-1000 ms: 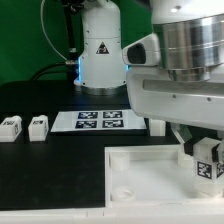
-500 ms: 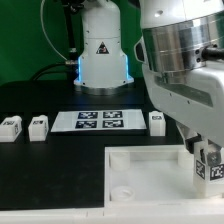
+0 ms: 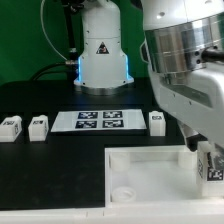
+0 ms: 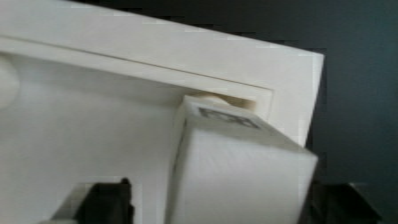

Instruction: Assemble one leg

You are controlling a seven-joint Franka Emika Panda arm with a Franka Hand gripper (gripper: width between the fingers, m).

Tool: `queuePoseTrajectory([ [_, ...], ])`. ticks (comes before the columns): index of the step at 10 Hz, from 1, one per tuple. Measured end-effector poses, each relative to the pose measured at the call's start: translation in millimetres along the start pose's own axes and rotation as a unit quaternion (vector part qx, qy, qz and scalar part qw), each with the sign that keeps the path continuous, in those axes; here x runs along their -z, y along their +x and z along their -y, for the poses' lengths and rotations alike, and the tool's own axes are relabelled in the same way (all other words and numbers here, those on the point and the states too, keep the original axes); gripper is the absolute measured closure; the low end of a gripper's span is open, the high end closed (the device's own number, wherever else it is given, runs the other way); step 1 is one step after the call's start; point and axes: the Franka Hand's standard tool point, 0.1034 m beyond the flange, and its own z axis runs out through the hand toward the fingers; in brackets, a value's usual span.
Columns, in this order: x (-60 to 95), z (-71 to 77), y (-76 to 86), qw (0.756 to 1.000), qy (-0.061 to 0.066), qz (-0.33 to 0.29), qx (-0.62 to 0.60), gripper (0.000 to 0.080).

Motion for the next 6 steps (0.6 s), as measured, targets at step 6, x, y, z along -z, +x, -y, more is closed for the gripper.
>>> queuePoseTrajectory([
  [6, -3.1, 1.9, -11.0, 0.896, -0.026, -0.025, 0.443, 0.015],
])
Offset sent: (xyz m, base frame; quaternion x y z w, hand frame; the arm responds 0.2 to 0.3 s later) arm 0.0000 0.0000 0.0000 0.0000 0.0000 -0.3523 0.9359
